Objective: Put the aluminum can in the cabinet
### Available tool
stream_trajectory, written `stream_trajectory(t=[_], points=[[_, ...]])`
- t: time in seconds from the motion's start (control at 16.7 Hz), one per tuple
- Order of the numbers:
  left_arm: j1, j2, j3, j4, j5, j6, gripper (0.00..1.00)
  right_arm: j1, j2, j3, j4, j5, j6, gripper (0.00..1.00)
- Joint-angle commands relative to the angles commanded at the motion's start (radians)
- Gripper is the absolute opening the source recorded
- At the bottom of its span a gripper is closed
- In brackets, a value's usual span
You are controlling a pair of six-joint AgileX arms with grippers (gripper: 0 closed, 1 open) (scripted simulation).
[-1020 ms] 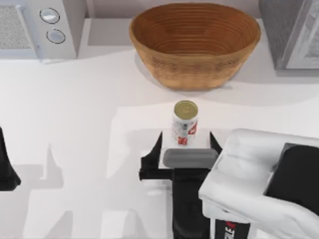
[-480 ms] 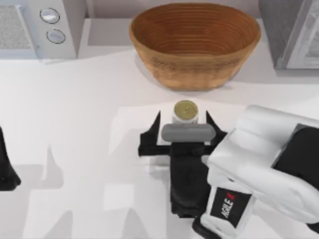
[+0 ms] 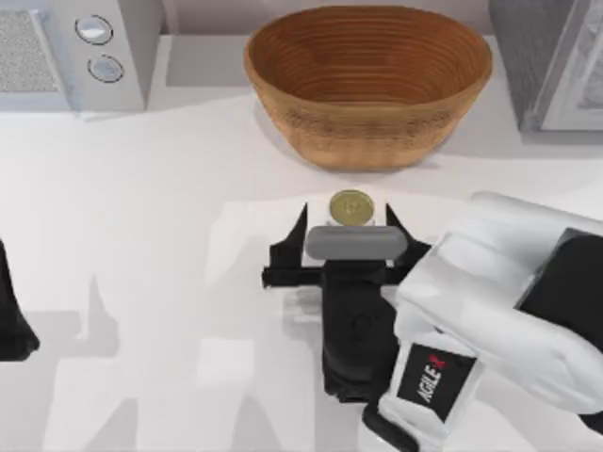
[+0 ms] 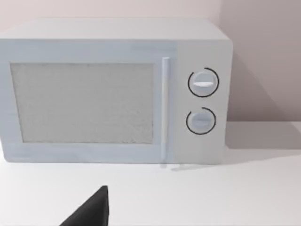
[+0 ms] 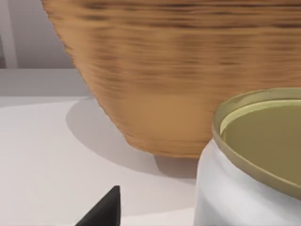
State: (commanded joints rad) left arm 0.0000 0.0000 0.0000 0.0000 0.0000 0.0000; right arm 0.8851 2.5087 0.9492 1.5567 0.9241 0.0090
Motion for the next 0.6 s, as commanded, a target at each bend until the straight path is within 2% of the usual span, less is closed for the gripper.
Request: stream_trajectory(t=[0.6], points=[[0.0, 0.0, 0.0, 0.0, 0.0, 0.0, 1.0, 0.0, 0.0, 0.0, 0.0, 0.0, 0.0, 0.02]])
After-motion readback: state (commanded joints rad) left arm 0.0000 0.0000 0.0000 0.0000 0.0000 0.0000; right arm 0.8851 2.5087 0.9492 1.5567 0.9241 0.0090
